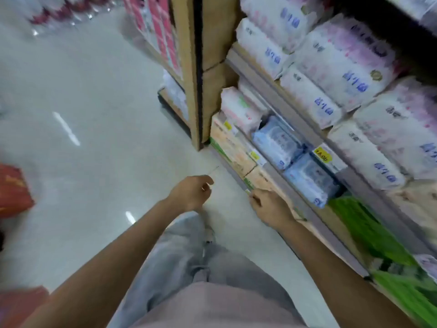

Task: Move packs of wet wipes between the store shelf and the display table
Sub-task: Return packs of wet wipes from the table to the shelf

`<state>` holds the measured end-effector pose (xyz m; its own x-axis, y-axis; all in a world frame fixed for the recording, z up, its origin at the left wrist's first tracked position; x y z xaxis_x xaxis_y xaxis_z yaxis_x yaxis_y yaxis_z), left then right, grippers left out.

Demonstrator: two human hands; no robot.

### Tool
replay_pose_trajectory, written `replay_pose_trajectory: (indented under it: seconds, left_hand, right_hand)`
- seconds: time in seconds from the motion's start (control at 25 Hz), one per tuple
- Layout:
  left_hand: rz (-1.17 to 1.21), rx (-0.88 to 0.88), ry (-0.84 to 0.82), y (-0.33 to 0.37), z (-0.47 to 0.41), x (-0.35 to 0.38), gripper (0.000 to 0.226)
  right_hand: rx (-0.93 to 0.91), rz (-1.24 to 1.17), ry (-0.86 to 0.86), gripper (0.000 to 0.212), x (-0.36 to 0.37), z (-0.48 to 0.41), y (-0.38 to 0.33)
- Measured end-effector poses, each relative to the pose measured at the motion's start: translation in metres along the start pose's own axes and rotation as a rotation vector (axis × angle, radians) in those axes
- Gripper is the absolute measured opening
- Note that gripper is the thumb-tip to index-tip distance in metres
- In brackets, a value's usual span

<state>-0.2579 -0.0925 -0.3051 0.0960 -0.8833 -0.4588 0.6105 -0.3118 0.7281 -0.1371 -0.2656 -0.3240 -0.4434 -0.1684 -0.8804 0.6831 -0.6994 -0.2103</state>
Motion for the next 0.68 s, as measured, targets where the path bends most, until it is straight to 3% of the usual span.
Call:
replay_pose_trajectory:
  seconds: [0.12, 0.24, 0.4, 0.6, 0.68]
  left_hand:
    - [0.033, -0.181, 0.098, -0.082, 0.064, -0.006, 0.034]
    - [0.216, -0.415, 0.359, -0.159, 0.157, -0.013, 0.035]
    - [0.529, -0.731, 0.687, -0.246, 0.298, 0.025, 0.034]
    - [1.02, -0.863, 1.033, -0.309, 0.445, 0.111, 0.029]
    - [1.157, -0.899, 1.141, -0.334, 0.494, 0.141, 0.027]
  right_hand:
    - [-0.281, 0.259, -0.227, 0.021, 0.043, -0.005, -0.056]
    - [-0.591, 0.419, -0.362, 0.024, 0.071, -0.006, -0.148]
    - [-0.965, 0.578, -0.389, 0.026, 0.105, 0.021, -0.308]
    - [-1.241, 0.645, -0.35, 0.027, 0.165, 0.102, -0.475]
    - [-1.267, 0.657, -0.385, 0.024, 0.202, 0.138, -0.514]
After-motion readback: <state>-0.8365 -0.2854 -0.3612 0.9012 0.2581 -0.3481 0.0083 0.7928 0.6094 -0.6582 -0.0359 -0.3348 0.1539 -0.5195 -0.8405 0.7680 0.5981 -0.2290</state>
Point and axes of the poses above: each hand's wrist, its own z-axis away from the middle knuckle, its own x-axis out of the palm, y = z × x, the point moved 5 cm from there along -z, towards the middle knuckle, and after that the axes turned 14 degrees about z, right-handed, at the moved point
